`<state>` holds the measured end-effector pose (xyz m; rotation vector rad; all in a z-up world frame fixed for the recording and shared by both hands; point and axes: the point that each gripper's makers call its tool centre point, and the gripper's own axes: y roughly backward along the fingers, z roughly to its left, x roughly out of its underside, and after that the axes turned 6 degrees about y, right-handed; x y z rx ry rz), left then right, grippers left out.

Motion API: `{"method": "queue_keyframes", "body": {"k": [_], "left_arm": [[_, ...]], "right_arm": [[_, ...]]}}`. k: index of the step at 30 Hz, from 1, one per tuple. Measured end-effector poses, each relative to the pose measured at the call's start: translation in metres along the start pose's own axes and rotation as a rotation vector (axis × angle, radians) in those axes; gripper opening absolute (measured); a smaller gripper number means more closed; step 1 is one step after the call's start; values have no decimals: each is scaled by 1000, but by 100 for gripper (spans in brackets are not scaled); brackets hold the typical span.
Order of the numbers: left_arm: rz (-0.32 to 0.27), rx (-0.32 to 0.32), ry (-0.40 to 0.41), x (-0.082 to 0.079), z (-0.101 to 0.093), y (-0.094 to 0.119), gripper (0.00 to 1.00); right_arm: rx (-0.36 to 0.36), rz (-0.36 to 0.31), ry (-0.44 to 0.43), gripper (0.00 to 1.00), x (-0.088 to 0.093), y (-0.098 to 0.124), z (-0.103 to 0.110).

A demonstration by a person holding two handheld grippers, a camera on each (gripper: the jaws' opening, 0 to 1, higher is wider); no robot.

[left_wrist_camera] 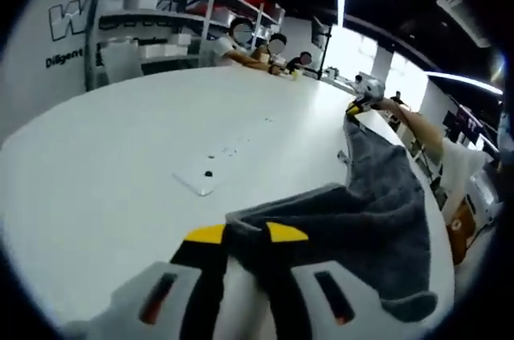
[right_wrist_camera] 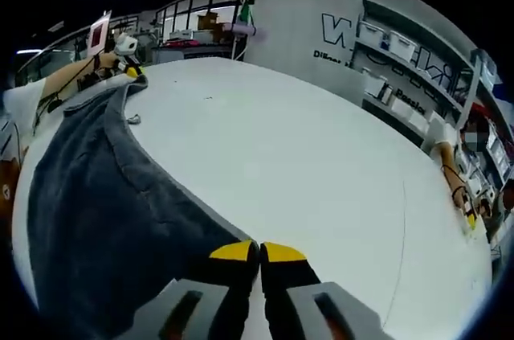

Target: Fold the towel on the table until its edges align and the towel forms a compact rectangular stack.

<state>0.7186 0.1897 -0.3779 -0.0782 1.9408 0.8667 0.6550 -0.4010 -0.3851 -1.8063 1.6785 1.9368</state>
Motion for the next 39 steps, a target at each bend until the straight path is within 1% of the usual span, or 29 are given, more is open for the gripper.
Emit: {"method": "queue_keyframes", "body": {"k": [3,7,11,13,15,16,18,20,21,23,24,26,27,30,32,33,35,37,39], "left_arm": [[4,4,4,-5,-1,-4,20],[13,21,10,-9,-14,-6,26],[33,-7,19,-11,-13,-6,29],[39,-30,33,-12,-12,-8,28],[68,-71,25,-6,-9,-11,24],[77,-80,23,-5,-7,-11,22],[90,-96,28,-2,-5,-11,22],[116,-133,30,2,3,-8,21],[127,-148,29,5,4,-7,21],[216,-199,26,20,13,-2,21],[241,-208,16,25,15,-1,21],[234,-220,20,25,16,-1,22],[220,-227,28,23,19,-1,22],[216,-233,18,21,21,-2,17],[263,-271,-32,26,27,0,11],[277,-284,-40,28,29,1,9],[273,-280,-46,26,32,2,5],[240,-274,-41,19,33,4,5],[227,-277,-53,14,33,7,4]], "right_arm": [[-6,2,1,4,1,1,3],[-6,0,0,4,2,3,3],[-6,-6,-1,4,1,4,5],[-5,-10,0,4,1,4,6],[-4,-11,0,4,1,4,6],[-4,-13,0,4,2,4,7],[-5,-11,2,4,2,5,7],[-7,-8,7,4,5,7,7],[-7,-9,8,4,5,8,6],[-4,-11,9,4,6,13,8],[-2,-16,8,4,6,15,7],[3,-22,6,4,7,19,6],[4,-23,5,4,8,21,6],[8,-25,5,4,11,25,5],[9,-24,8,3,12,28,6],[8,-24,10,3,12,29,7],[7,-28,18,3,11,32,10],[8,-34,27,3,11,35,10],[14,-38,36,3,10,37,8]]}}
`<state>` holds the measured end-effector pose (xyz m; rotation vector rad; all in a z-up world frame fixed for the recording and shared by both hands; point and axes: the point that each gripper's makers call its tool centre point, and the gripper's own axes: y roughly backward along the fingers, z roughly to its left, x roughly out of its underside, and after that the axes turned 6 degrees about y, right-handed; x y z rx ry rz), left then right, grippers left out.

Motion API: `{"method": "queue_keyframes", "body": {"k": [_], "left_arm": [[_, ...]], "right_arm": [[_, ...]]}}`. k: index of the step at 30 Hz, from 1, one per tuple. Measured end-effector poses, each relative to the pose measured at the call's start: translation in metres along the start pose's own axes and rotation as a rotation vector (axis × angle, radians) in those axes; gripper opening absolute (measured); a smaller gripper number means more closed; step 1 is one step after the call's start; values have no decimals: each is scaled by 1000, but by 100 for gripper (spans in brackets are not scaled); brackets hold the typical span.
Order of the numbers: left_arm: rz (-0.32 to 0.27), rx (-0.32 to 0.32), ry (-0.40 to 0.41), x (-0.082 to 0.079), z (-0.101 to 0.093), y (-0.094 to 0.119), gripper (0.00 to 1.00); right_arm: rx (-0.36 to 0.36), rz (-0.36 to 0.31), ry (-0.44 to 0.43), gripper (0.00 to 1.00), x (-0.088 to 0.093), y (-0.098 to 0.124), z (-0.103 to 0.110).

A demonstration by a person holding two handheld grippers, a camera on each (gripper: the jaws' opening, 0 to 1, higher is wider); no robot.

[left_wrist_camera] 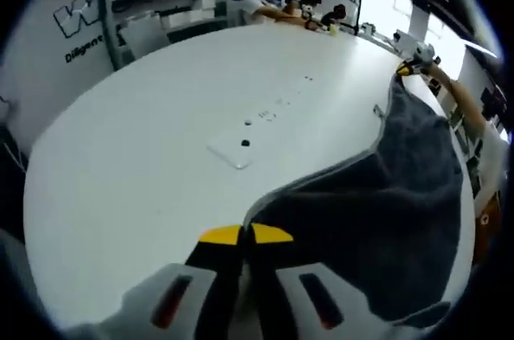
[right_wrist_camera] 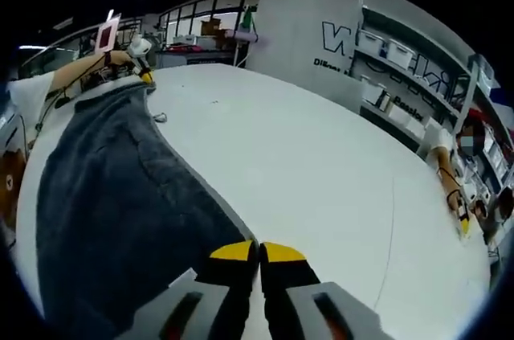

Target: Fold the towel on the table until its edges align and the towel forms a compact rectangular stack.

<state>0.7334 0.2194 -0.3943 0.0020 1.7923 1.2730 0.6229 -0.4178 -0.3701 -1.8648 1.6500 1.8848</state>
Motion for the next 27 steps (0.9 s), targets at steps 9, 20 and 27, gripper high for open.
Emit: {"method": "queue_keyframes", "body": {"k": [9,20,27], "left_arm": [[-101,-28,-31,-20,4,40,4],[-238,-66,-62,-42,-12,111,4],[-316,-90,-107,-54,-19,150,4]], "right_arm": [[36,-68,19,3,-14,21,-2],[145,-186,84,3,-56,72,-11],[249,-223,170,3,-87,94,-19]]}}
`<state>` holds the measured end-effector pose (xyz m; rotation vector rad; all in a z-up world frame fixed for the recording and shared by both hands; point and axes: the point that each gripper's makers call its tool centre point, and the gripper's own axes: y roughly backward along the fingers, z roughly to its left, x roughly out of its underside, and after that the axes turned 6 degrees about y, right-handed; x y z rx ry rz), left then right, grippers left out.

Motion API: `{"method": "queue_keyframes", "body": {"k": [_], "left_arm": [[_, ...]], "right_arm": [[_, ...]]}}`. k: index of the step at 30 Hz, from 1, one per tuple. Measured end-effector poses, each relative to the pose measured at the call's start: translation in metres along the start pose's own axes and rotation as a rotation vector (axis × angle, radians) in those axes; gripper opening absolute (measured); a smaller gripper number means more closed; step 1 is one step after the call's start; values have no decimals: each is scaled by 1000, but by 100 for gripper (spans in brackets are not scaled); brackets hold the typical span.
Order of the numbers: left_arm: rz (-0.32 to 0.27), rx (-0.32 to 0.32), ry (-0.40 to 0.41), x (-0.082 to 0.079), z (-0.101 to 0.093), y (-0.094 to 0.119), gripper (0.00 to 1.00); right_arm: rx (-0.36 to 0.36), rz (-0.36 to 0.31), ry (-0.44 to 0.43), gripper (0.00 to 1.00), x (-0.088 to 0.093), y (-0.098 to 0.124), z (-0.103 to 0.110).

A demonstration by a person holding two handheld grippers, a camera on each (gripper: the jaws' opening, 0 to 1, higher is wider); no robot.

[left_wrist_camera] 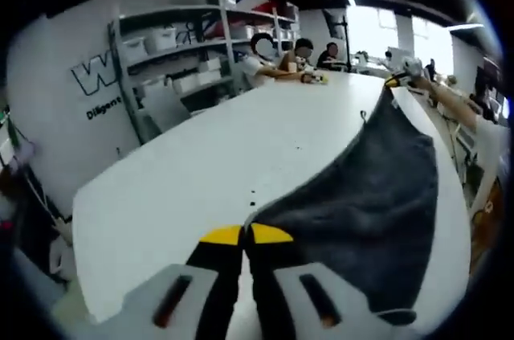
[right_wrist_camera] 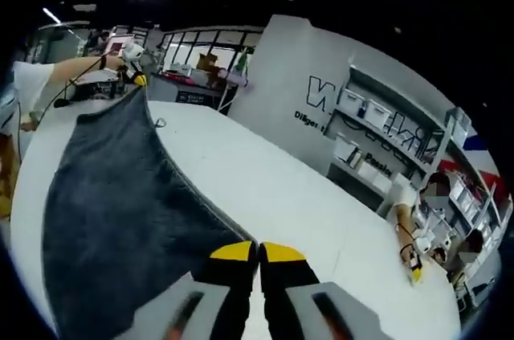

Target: Fold the towel on the table until its edges align and the towel forms a compact rectangular stack.

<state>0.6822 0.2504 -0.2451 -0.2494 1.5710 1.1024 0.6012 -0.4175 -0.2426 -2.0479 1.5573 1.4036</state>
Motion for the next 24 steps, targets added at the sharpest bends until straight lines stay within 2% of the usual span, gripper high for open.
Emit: {"method": "queue_keyframes", "body": {"k": [10,16,20,24], "left_arm": [[-80,-43,-35,-21,8,44,4],[-158,-77,-83,-42,7,74,4],[-177,-78,-107,-47,6,85,4],[-125,-62,-143,-30,1,81,4]], "right_arm": [[118,-76,71,3,-45,6,-23],[176,-130,106,3,-75,12,-38],[185,-139,112,3,-78,11,-38],[150,-130,98,3,-66,5,-27]]}}
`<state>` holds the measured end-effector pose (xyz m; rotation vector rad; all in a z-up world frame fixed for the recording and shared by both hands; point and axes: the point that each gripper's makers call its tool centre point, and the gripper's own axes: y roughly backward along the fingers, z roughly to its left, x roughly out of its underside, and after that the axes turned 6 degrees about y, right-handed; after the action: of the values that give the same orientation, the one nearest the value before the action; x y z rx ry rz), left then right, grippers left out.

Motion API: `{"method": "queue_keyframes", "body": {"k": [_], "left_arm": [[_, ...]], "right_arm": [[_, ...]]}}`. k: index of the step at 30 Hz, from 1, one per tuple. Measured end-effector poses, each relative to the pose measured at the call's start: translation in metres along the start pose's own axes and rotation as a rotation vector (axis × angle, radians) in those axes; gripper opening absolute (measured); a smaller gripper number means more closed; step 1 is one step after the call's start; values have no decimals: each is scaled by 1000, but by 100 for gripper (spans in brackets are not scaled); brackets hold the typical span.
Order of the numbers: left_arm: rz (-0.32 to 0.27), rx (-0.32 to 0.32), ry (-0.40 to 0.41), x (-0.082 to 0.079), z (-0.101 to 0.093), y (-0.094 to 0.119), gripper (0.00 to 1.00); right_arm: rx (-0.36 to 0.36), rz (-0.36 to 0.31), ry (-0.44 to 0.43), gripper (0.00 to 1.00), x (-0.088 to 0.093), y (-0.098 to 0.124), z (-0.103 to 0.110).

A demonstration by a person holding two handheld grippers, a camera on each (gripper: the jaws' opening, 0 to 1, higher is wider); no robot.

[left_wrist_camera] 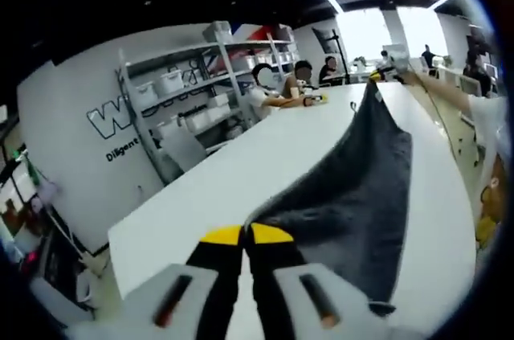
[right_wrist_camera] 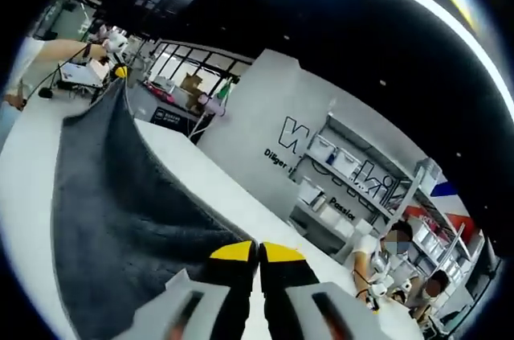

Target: Fold the towel on the table until its edges align and the towel forms a compact rectangular stack.

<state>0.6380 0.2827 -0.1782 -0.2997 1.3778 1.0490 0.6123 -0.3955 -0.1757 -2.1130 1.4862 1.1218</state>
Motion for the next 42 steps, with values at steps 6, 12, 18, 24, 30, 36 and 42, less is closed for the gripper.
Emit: {"method": "queue_keyframes", "body": {"k": [6,12,18,24,30,36,42], "left_arm": [[39,53,5,25,-19,-2,4],[58,88,15,39,-32,2,4],[75,109,27,55,-44,11,4],[111,129,38,77,-58,16,4],[136,144,53,95,-67,18,4],[174,163,54,113,-79,20,4],[182,162,59,116,-80,22,4]], "right_arm": [[-67,15,-30,3,19,8,19],[-121,15,-45,3,25,23,34],[-176,15,-57,3,28,39,55],[-231,32,-66,3,36,49,73],[-271,53,-72,3,43,52,89],[-320,100,-69,3,58,59,108],[-320,104,-81,3,60,63,110]]}}
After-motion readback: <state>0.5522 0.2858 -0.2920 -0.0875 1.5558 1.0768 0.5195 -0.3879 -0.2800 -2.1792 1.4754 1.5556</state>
